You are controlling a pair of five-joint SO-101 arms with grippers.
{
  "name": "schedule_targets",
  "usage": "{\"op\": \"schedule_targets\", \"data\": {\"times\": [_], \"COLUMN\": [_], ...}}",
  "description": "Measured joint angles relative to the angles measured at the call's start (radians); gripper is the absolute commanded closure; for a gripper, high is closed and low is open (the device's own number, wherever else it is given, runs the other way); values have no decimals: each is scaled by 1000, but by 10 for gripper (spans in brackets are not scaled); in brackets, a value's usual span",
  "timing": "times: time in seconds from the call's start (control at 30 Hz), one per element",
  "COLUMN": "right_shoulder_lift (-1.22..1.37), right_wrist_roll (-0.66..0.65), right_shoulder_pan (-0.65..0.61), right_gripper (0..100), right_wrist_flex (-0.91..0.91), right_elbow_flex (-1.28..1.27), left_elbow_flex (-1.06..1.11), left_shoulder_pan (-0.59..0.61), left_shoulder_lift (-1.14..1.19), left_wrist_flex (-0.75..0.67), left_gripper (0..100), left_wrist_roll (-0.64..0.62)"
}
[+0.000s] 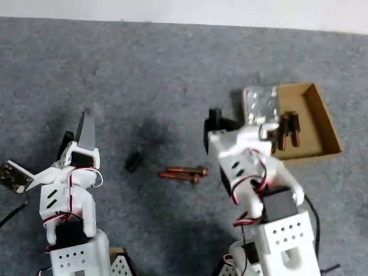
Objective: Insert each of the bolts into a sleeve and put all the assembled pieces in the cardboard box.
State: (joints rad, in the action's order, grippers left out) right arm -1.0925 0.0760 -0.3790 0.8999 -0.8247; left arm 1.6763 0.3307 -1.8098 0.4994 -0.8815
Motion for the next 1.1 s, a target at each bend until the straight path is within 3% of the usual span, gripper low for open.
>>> {"op": "schedule_targets", "data": {"times": [0.33,0.73,0.87,0.97,1.1], "right_shoulder_lift": [-129,-290,-436,-559,-698], "right_wrist_roll": [8,52,52,52,52], "right_shoulder_pan": [138,221,270,276,290], "right_gripper": [995,995,995,995,995], "right_wrist_flex": [-249,-319,-319,-319,-321], "right_elbow_flex": [-371,-612,-715,-789,-844], "left_elbow_flex": [0,0,-21,-58,-77], "left_shoulder_pan": [-17,-78,-110,-178,-187], "left_shoulder_lift": [0,0,0,0,-2], "left_wrist_flex": [3,58,183,295,310], "left_gripper": [702,702,720,819,888], "left_wrist_roll": [8,218,318,442,617]}}
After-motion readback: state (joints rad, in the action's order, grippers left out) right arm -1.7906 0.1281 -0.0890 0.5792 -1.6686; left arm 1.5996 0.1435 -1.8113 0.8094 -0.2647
